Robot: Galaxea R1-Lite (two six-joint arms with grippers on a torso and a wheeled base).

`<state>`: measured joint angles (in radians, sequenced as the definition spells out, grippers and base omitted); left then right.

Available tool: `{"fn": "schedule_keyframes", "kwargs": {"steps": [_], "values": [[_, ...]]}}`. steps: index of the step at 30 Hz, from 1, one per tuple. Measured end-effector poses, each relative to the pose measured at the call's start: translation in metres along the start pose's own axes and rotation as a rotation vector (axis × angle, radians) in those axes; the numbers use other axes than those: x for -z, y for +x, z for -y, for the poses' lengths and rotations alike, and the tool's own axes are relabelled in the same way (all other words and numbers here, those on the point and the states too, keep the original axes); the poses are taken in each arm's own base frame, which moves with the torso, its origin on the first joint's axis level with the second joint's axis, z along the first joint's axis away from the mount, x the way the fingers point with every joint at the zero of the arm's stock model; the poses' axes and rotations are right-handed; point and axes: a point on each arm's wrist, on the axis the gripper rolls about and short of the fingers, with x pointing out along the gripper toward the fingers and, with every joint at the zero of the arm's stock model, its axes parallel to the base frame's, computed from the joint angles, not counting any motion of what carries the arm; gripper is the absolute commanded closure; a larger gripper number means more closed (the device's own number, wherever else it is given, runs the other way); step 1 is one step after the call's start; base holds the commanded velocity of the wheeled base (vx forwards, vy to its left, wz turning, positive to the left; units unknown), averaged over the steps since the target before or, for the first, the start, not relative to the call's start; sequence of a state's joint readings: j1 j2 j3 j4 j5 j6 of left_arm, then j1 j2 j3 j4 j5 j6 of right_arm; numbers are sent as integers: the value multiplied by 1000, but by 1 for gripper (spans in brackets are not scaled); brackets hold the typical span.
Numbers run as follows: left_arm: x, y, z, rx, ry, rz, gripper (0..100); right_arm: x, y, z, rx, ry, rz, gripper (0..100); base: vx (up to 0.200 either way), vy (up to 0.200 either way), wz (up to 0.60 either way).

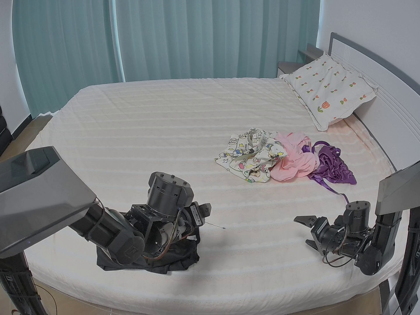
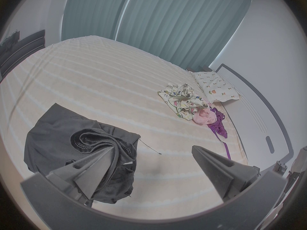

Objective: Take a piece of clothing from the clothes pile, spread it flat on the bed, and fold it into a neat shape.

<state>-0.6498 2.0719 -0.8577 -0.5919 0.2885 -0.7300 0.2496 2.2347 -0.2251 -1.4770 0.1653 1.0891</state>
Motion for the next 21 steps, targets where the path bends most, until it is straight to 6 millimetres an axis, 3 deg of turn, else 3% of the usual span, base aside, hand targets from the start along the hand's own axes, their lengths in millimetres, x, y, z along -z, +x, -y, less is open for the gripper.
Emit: {"fn": "schedule_keyframes", "kwargs": {"steps": [21], "values": [[5, -4, 9, 43, 6, 9, 0, 0, 0, 0, 1, 0, -1, 0, 0, 0, 0]]}}
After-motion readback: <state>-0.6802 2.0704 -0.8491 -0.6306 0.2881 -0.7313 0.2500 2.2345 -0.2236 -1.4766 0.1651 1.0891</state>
